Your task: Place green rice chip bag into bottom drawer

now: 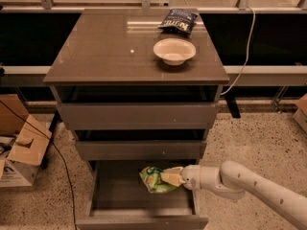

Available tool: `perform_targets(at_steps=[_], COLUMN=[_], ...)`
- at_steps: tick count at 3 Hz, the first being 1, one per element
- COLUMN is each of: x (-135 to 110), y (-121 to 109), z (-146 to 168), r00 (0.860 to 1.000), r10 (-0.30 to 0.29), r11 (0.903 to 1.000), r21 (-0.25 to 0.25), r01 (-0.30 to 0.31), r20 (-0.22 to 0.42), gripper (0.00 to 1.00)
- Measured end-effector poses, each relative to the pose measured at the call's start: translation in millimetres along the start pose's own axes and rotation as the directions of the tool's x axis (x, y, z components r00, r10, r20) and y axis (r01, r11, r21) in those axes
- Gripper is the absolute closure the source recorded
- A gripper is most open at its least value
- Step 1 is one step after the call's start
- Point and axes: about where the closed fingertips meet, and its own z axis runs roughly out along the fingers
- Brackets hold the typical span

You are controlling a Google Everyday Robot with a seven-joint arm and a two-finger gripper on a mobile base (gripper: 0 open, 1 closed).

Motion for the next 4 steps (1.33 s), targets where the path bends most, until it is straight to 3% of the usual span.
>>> perform_targets(at_steps=[1, 2, 3, 4], x=[30, 66, 100, 139], y=[-33, -58, -79, -102], z=[-6, -8, -5, 6], r00=[0.998, 0.99, 0.978, 0.953], r10=[0.061, 0.138, 0.204, 0.292], r11=[0.9976, 0.9885, 0.9742, 0.9439], r21=[0.033, 0.061, 0.09, 0.136], r01=[-0.061, -0.138, -0.207, -0.301], r20=[0.007, 0.011, 0.035, 0.08], gripper=[1.0, 1.0, 1.0, 0.98])
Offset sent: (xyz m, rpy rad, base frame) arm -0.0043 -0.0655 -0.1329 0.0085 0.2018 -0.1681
